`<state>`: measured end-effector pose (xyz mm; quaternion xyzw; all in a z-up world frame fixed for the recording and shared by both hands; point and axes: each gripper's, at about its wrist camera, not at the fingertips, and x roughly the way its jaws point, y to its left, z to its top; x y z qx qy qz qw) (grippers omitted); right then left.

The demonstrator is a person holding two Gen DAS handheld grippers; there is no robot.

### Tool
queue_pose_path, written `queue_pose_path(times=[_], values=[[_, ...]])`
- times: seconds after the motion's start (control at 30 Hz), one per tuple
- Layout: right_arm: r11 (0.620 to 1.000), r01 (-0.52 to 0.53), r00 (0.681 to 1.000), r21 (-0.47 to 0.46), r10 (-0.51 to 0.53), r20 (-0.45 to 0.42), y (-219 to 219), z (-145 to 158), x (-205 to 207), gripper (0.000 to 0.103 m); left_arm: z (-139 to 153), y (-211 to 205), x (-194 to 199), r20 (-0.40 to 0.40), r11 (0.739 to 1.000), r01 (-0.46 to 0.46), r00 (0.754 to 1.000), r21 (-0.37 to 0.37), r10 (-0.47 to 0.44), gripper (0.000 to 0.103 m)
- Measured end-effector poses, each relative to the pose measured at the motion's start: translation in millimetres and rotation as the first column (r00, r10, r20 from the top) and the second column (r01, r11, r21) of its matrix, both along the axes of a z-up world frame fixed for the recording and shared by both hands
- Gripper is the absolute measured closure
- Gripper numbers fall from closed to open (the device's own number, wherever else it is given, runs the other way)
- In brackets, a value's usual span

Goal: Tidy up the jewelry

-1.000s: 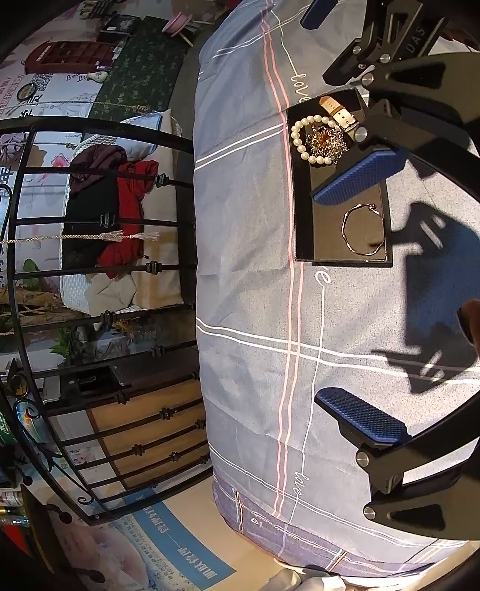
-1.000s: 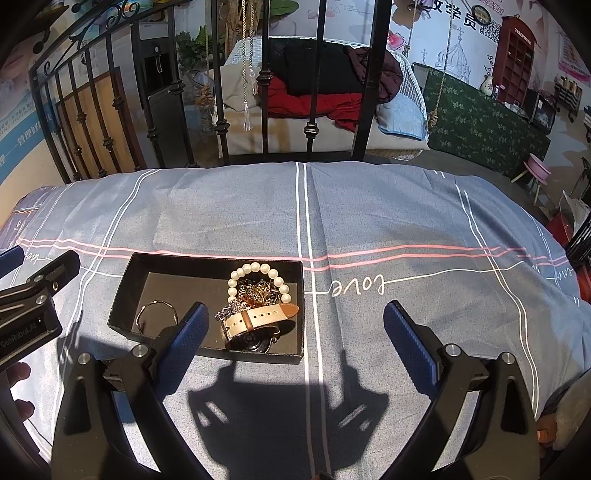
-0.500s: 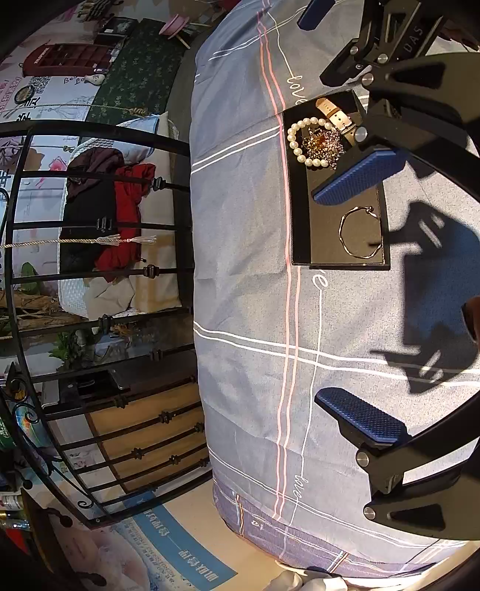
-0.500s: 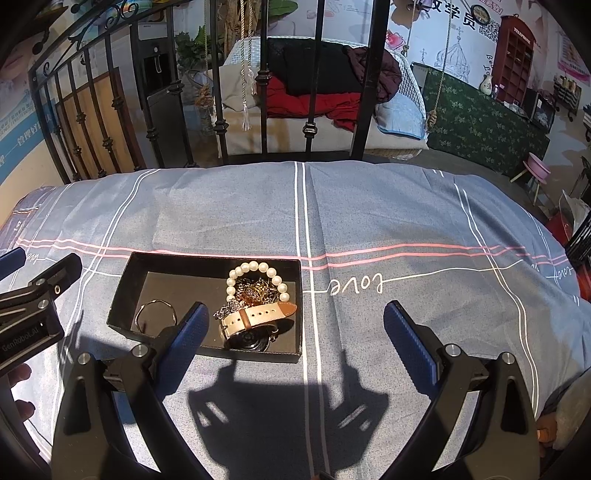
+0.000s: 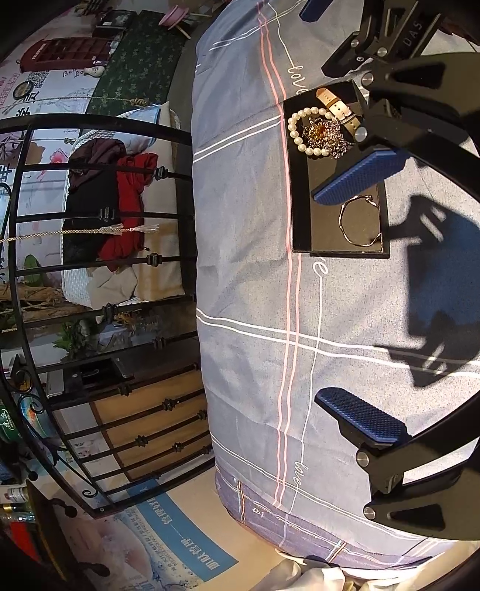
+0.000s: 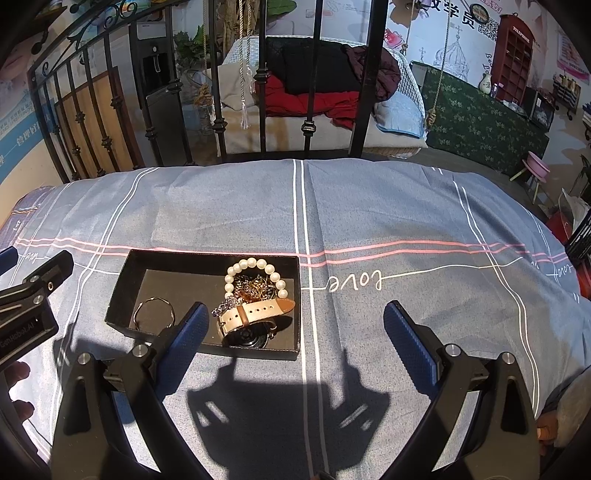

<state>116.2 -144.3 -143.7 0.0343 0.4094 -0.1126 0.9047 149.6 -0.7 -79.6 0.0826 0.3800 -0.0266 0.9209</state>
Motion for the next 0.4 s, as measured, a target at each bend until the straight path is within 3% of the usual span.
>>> queue_pose_path(times=[0.13,0.23,0.4], values=[[1.0,-0.001,1.0,0.0,0.001,0.0,-0.1,-0.2,0.1,0.009,1.2,-0.8,-0.5,0.008,1.0,0.006,1.0,-0.004,-0.006,0.006],[1.0,0.0,1.0,0.001,0.0,0.0,-0.1,-0.1,0.0,0.009,-1.4,0.2,3.1,-0.023,0.998,0.042,0.999,-0.056,-0.044,0.006],[1.0,-0.001,1.0,-0.001,0.001,0.002,-0.3,-0.1,-1.0,0.009,-3.4,-2.6,3.0,-0.026,0.999,0.02,0.999,-0.025,-0.021,0.006]])
